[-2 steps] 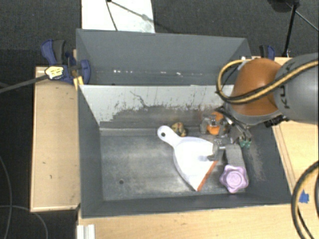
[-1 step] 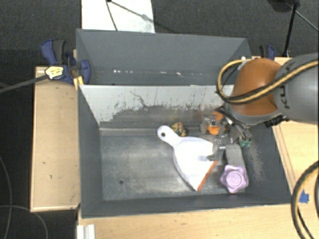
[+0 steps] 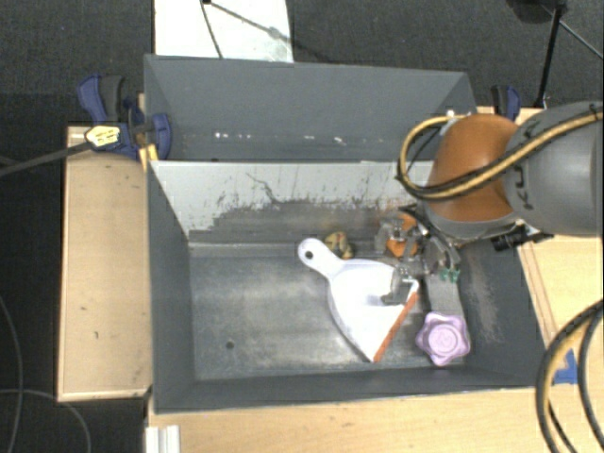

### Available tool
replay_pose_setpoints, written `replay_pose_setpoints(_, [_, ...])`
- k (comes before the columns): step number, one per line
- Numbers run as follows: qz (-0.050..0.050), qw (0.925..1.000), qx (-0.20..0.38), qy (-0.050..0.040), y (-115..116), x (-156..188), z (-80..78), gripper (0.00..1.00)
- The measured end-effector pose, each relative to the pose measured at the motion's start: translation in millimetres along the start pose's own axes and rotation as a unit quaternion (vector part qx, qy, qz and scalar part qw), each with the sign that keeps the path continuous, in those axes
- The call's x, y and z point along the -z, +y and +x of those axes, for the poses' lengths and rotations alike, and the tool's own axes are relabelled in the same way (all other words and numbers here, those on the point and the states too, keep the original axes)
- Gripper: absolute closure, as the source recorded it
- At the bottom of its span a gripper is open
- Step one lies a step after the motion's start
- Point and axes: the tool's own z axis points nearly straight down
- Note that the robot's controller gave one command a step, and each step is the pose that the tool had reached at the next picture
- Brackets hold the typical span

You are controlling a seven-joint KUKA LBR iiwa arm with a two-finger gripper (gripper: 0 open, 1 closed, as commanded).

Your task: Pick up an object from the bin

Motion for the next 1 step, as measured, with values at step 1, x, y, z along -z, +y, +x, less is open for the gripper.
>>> replay_pose_setpoints(1, [-0.003,0.9880,-0.154,-0.0021,10.5,-7.2,-5.4,1.00])
